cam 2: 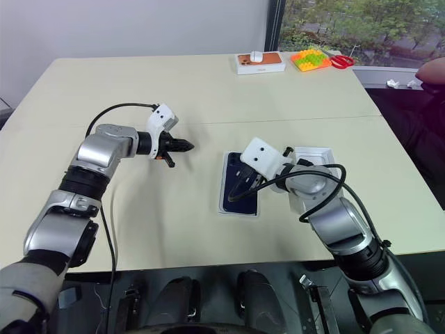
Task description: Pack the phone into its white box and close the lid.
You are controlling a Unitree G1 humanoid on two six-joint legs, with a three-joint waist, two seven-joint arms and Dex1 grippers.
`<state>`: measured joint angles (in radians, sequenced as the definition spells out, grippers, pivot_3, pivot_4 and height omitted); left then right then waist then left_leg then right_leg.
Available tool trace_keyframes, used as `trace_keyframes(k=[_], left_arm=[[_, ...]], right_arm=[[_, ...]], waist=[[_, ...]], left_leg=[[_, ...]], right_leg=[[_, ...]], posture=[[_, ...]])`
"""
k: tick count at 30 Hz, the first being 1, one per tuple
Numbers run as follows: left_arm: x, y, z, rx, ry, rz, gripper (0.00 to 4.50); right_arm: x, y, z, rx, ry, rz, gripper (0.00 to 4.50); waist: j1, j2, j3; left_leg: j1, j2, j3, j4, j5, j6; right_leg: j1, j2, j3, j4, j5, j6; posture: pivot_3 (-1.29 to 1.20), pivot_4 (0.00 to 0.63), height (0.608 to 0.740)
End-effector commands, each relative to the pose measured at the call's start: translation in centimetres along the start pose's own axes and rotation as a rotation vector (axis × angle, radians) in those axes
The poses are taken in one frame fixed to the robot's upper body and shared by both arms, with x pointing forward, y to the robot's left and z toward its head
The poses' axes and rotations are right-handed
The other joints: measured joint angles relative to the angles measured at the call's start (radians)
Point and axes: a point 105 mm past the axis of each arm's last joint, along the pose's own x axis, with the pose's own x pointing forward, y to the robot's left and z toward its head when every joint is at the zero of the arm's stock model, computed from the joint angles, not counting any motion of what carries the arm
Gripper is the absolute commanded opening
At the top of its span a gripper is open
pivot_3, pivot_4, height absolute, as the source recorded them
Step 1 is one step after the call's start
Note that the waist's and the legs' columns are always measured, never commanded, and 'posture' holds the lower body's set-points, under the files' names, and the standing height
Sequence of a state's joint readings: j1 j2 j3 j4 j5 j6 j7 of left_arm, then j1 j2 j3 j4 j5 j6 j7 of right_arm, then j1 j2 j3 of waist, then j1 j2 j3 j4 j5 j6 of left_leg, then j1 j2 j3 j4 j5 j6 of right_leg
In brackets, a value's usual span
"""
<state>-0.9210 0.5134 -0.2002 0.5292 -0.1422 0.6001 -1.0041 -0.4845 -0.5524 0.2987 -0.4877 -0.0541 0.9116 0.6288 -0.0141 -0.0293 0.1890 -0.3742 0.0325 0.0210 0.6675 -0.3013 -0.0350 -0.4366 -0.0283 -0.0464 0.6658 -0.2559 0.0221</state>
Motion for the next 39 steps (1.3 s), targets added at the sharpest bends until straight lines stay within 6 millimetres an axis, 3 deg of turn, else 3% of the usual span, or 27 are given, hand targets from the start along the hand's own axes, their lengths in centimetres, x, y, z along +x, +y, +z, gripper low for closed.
trace_keyframes(k=[1,14,25,31,34,39], left_arm=[[-0.5,-1.6,0.2,0.056,-0.017,-0.076,0.00],[0.0,-3.5,-1.0,0.057,0.006,-0.110,0.00],[0.2,-4.0,-1.1,0.047,0.010,-0.125,0.00],[0.5,-4.1,-1.2,0.043,0.010,-0.128,0.00],[0.8,-4.2,-0.8,0.040,-0.002,-0.126,0.00],[1.9,-5.2,1.7,0.070,-0.067,-0.168,0.00]], right_arm=[[1.1,1.1,1.4,-0.004,-0.036,0.015,0.02],[3.9,1.3,1.1,0.014,0.016,-0.028,0.02],[3.4,2.0,-1.0,0.003,0.094,0.000,0.02],[3.3,2.6,-0.2,0.007,0.054,0.022,0.02],[3.2,2.6,0.4,0.003,0.029,0.021,0.02],[2.4,1.7,1.6,0.007,-0.017,-0.005,0.02]], waist=[[-0.003,0.000,0.000],[0.002,0.000,0.000],[0.003,0.000,0.000],[0.002,0.000,0.000],[0.002,0.000,0.000],[0.003,0.000,0.000]], left_leg=[[0.000,0.000,0.000,0.000,0.000,0.000],[-0.001,0.000,0.000,0.000,0.000,0.000],[-0.001,0.000,0.000,0.000,0.000,0.000],[-0.001,0.000,0.000,0.000,0.000,0.000],[-0.001,0.000,0.000,0.000,0.000,0.000],[-0.001,0.000,0.000,0.000,0.000,0.000]], right_leg=[[0.000,0.000,0.000,0.000,0.000,0.000],[-0.001,0.000,0.001,0.001,0.000,0.000],[-0.001,0.000,0.001,0.001,0.000,0.000],[-0.001,0.000,0.001,0.001,0.000,0.000],[-0.001,0.000,0.001,0.001,0.000,0.000],[-0.001,0.000,0.001,0.001,0.000,0.000]], posture=[[0.00,0.150,0.740],[0.00,0.150,0.740],[0.00,0.150,0.740],[0.00,0.150,0.740],[0.00,0.150,0.740],[0.00,0.150,0.740]])
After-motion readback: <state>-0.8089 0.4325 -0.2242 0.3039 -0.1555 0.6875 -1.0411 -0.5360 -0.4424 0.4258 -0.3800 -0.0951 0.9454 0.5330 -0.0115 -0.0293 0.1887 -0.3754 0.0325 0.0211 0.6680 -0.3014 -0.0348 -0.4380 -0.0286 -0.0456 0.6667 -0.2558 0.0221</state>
